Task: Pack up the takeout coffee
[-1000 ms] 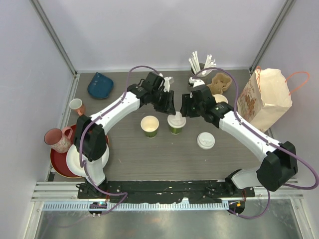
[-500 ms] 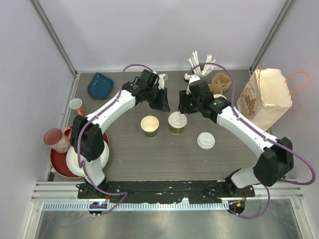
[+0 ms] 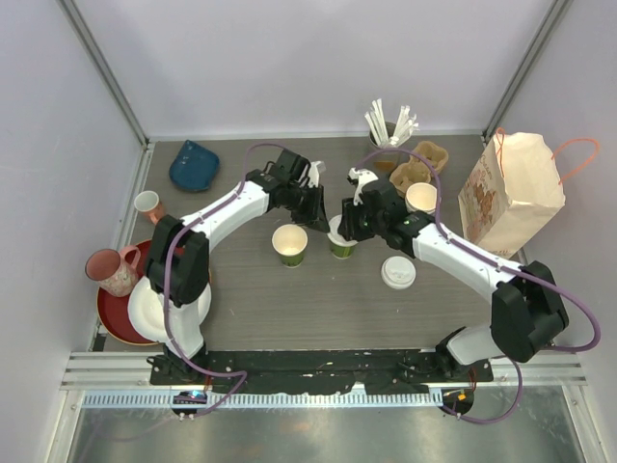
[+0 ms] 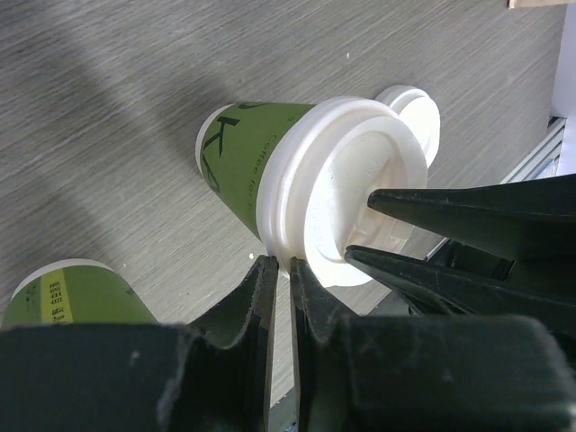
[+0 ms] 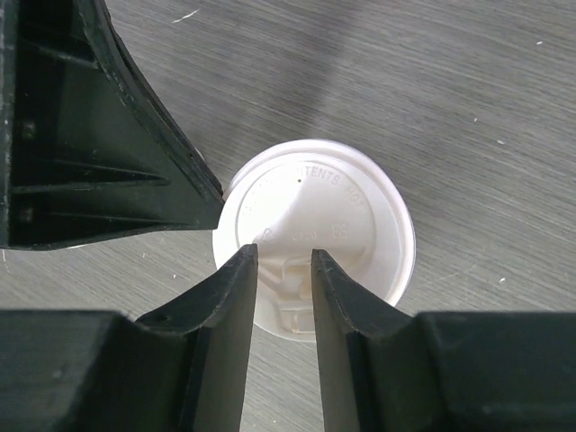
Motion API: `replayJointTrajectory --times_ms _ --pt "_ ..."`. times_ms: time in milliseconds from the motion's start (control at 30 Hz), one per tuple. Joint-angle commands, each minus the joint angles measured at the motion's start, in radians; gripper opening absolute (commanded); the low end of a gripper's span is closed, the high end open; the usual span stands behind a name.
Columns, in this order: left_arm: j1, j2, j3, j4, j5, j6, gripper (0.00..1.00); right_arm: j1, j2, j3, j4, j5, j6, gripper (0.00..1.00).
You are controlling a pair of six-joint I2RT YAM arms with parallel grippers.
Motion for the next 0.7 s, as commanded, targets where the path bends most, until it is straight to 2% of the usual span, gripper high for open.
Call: replayJointTrajectory --times_ms 0,233,400,467,667 --pt "-0.018 0.044 -0.016 0.000 -0.017 0.029 0.15 0.004 0.006 -0.044 -0.008 0.017 0.007 0.36" --pt "-0.011 -0.026 0.021 -0.026 -0.031 0.066 0.13 0.029 -0.002 0.096 -0.093 0.002 -0.026 0.35" --pt "-0.004 -0.094 0.104 -0.062 -0.002 0.095 0.24 0.038 0.003 0.205 -0.111 0.025 -0.072 0.36" --pt "0.008 -0.118 0.108 -0.072 -0.002 0.103 0.28 0.044 0.021 0.229 -0.127 0.057 -0.105 0.37" --pt "0.100 -0.172 0.081 -0.051 -0.017 0.081 0.30 0.140 0.067 0.309 -0.151 0.259 -0.174 0.44"
